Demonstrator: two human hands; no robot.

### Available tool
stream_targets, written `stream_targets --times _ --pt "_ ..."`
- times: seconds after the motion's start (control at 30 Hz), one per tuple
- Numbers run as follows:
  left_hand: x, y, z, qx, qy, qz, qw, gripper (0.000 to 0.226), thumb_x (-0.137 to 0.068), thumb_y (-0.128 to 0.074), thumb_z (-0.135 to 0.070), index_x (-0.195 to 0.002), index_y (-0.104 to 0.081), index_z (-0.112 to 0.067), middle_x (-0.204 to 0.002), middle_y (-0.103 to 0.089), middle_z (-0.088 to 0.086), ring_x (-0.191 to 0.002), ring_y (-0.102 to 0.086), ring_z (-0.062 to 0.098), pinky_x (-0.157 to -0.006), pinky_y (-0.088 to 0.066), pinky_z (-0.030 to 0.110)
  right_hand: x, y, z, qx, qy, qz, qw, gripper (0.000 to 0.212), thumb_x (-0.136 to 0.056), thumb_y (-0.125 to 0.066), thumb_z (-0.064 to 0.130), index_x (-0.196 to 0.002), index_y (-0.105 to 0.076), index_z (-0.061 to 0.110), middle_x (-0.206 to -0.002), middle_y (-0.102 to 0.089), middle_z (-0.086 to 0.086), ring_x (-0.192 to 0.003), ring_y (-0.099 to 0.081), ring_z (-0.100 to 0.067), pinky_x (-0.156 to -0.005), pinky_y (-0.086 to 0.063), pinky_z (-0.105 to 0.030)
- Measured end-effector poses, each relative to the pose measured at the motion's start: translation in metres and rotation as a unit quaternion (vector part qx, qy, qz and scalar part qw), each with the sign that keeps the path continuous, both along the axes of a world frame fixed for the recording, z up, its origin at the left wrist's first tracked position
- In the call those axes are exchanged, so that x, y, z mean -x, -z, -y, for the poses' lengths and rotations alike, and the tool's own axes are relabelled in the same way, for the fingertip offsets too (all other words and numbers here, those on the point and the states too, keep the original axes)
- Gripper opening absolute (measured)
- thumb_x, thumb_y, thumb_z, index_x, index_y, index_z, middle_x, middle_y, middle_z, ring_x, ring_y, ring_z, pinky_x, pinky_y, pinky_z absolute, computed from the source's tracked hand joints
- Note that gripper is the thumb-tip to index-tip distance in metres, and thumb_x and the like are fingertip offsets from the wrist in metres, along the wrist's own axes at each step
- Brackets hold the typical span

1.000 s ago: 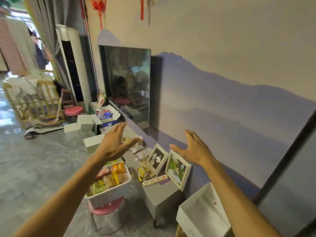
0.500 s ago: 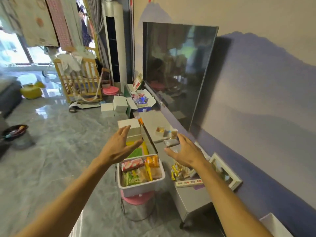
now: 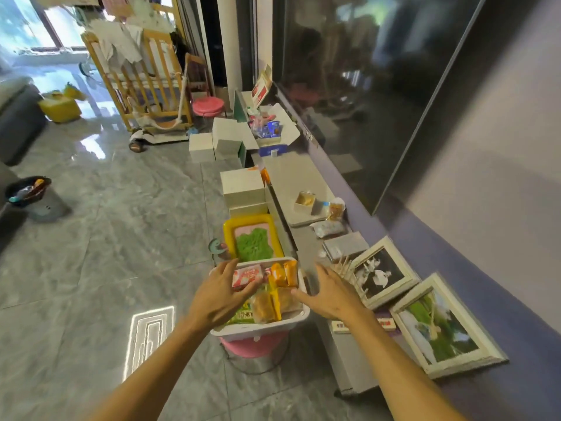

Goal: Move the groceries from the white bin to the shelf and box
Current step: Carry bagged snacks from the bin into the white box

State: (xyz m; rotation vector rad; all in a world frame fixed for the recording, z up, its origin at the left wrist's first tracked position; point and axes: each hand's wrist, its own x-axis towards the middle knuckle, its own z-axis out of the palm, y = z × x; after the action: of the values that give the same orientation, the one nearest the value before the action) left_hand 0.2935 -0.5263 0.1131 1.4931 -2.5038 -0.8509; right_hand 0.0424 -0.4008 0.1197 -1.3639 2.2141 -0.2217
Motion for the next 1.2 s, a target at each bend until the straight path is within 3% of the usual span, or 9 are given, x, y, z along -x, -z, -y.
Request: stream_targets --times 0.27,0.37,0.47,0.63,0.77,0.83,0.97,1.1,1.2 --pt "0.042 0.206 0.062 -0.06 -0.011 0.05 0.997 0.104 -0.08 -0.035 -0.101 -0.158 -0.039 -0.032 -0.158 -0.05 -0.001 -0.138 -0.054 0.026 -0.112 -0.048 0.047 0.035 0.214 0.065 -0.076 -0.024 0.021 0.997 0.097 -0.078 -0.054 0.086 -0.155 -0.033 0.03 -0.162 -0.043 0.001 -0.146 -0.045 -0.026 -0.114 -0.045 -0.047" --pt "0.049 0.284 0.073 -0.073 -0.027 0.058 0.995 0.099 -0.082 -0.044 -0.095 -0.156 -0.043 -0.03 -0.156 -0.052 0.001 -0.139 -0.052 0.028 -0.111 -0.046 0.046 0.047 0.295 0.088 -0.067 -0.073 -0.003 0.995 0.097 -0.086 -0.058 0.075 -0.162 -0.027 0.023 -0.17 -0.03 0.0 -0.157 -0.028 -0.024 -0.127 -0.024 -0.046" --pt "0.049 0.345 0.076 -0.114 -0.057 0.064 0.99 0.11 -0.076 -0.043 -0.1 -0.157 -0.042 -0.025 -0.154 -0.055 0.006 -0.131 -0.06 0.03 -0.104 -0.053 0.046 0.053 0.36 0.102 -0.07 -0.132 -0.042 0.988 0.1 -0.091 -0.063 0.063 -0.167 -0.017 0.017 -0.176 -0.015 -0.002 -0.163 -0.01 -0.024 -0.132 -0.008 -0.047" --pt "0.049 0.396 0.074 -0.121 -0.059 0.048 0.99 0.109 -0.069 -0.04 -0.105 -0.145 -0.052 -0.028 -0.134 -0.059 0.004 -0.114 -0.064 0.026 -0.095 -0.058 0.048 0.052 0.419 0.11 -0.06 -0.168 -0.087 0.98 0.117 -0.084 -0.075 0.062 -0.17 -0.007 0.02 -0.178 -0.006 -0.001 -0.164 -0.002 -0.022 -0.131 0.003 -0.055" --pt "0.054 0.409 0.075 -0.148 -0.071 -0.023 0.986 0.081 -0.075 -0.056 -0.094 -0.129 -0.061 -0.034 -0.116 -0.074 -0.01 -0.098 -0.072 0.013 -0.087 -0.062 0.041 0.048 0.436 0.114 -0.031 -0.162 -0.107 0.981 0.113 -0.085 -0.075 0.058 -0.17 -0.007 0.026 -0.178 -0.009 0.002 -0.164 -0.003 -0.019 -0.128 0.01 -0.062" --pt "0.057 0.412 0.075 -0.171 -0.095 -0.053 0.979 0.071 -0.076 -0.066 -0.085 -0.125 -0.062 -0.033 -0.108 -0.076 -0.015 -0.091 -0.072 0.006 -0.083 -0.063 0.035 0.049 0.443 0.116 0.001 -0.147 -0.099 0.984 0.106 -0.085 -0.078 0.055 -0.168 -0.019 0.028 -0.175 -0.023 0.003 -0.163 -0.015 -0.017 -0.128 0.013 -0.059" --pt "0.056 0.416 0.076 -0.199 -0.134 -0.102 0.965 0.05 -0.083 -0.083 -0.057 -0.124 -0.065 -0.034 -0.105 -0.076 -0.02 -0.092 -0.074 0.004 -0.081 -0.063 0.031 0.054 0.444 0.113 0.085 -0.121 -0.065 0.987 0.087 -0.082 -0.071 0.065 -0.156 -0.05 0.025 -0.156 -0.056 0.003 -0.148 -0.049 -0.019 -0.129 0.001 -0.057" --pt "0.046 0.401 0.083 -0.195 -0.156 -0.141 0.958 0.059 -0.078 -0.086 -0.057 -0.127 -0.065 -0.032 -0.109 -0.075 -0.019 -0.097 -0.073 0.007 -0.086 -0.063 0.037 0.048 0.42 0.105 0.106 -0.084 -0.001 0.991 0.089 -0.079 -0.058 0.076 -0.155 -0.051 0.031 -0.142 -0.068 0.006 -0.131 -0.062 -0.016 -0.127 -0.02 -0.048" --pt "0.036 0.373 0.087 -0.181 -0.152 -0.148 0.96 0.056 -0.082 -0.088 -0.047 -0.129 -0.064 -0.029 -0.111 -0.075 -0.014 -0.096 -0.073 0.007 -0.086 -0.063 0.037 0.038 0.395 0.094 0.123 -0.017 0.084 0.989 0.087 -0.076 -0.076 0.071 -0.15 -0.057 0.031 -0.128 -0.073 0.008 -0.112 -0.066 -0.014 -0.101 -0.053 -0.034"
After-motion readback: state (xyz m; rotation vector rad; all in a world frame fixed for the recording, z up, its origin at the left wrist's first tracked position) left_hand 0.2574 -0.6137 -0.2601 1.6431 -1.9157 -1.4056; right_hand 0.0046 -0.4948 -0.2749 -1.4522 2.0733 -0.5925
